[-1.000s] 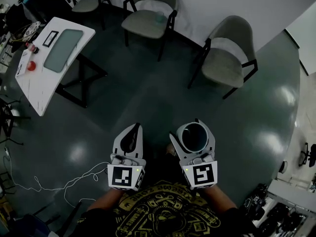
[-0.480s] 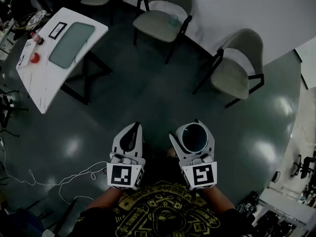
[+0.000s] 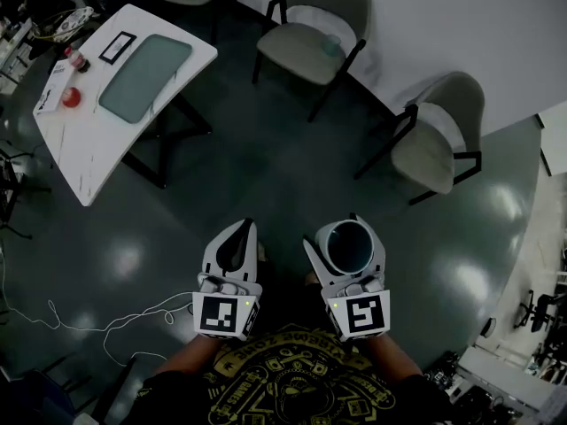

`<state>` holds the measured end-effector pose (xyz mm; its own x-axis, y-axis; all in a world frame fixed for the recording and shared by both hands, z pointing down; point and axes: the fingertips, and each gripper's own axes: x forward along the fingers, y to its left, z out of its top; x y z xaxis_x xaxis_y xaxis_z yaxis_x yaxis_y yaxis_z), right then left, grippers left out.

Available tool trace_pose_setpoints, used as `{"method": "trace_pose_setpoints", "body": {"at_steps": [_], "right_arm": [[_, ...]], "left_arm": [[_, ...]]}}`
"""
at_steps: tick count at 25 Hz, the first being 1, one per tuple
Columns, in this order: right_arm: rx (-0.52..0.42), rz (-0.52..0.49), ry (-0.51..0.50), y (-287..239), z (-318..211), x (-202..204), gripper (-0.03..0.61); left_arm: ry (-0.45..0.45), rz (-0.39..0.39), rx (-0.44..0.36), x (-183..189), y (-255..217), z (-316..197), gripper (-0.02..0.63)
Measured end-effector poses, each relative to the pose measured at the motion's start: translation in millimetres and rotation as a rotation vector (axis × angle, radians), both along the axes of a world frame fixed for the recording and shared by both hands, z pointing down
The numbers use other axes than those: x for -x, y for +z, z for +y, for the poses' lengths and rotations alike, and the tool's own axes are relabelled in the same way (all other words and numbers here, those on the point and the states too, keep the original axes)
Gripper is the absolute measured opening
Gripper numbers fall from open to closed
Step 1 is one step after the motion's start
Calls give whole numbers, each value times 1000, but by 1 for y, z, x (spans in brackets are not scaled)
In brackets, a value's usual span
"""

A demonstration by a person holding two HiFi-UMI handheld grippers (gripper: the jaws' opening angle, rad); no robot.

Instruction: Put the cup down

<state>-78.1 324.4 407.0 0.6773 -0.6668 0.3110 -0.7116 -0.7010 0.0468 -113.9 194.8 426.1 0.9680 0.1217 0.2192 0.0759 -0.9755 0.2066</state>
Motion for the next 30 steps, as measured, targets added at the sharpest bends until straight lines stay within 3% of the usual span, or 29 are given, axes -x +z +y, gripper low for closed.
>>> {"method": "trace_pose_setpoints", "body": {"at_steps": [16,25,30], "right_arm": [[43,63,-98,-21,-83,-14,364],[26,51,-214,-22,-122,-37,364],[-43,20,-332,-17,-146,-51,364]], "left_arm": [[-129,44,9,9,-16,-84,10],[-246,32,-18,0,-22,-114,11],[-315,34,-37,-11,-24,-126,10]]}}
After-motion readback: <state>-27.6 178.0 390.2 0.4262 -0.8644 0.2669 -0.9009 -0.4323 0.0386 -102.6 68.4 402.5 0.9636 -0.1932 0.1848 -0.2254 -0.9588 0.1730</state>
